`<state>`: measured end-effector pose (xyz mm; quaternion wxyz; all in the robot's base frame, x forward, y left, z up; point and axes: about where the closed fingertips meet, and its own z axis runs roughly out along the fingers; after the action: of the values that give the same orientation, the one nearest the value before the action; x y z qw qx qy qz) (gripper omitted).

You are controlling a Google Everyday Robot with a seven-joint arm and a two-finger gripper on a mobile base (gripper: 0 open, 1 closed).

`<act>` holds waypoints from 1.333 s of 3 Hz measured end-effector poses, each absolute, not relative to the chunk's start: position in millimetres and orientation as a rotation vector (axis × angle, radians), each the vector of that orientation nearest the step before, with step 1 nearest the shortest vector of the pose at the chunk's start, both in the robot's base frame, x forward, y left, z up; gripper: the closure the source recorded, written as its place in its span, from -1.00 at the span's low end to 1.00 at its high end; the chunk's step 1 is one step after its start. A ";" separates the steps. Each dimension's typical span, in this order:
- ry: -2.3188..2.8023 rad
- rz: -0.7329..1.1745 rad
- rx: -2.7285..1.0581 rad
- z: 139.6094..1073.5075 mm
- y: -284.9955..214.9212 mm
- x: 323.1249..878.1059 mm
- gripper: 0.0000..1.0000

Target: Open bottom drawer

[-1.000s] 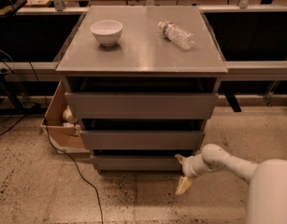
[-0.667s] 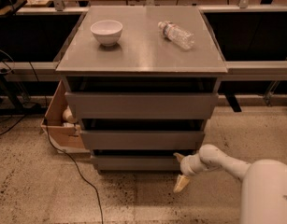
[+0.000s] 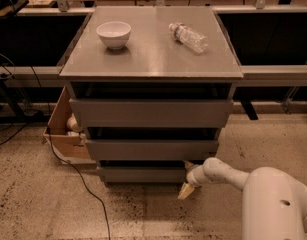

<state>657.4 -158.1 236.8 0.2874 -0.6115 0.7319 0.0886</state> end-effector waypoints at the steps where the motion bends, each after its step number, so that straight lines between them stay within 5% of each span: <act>1: 1.986 0.186 -1.597 219.5 -156.5 670.2 -1.00; 3: 2.079 0.162 -1.566 173.1 -155.6 681.3 -0.97; 4: 2.094 0.175 -1.559 161.6 -153.7 685.4 -0.54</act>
Offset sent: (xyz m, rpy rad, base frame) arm 0.0302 -0.0080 -0.0634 -0.0895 0.0103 -0.1291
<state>685.4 -153.7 161.6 0.2598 -0.5753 0.7729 0.0646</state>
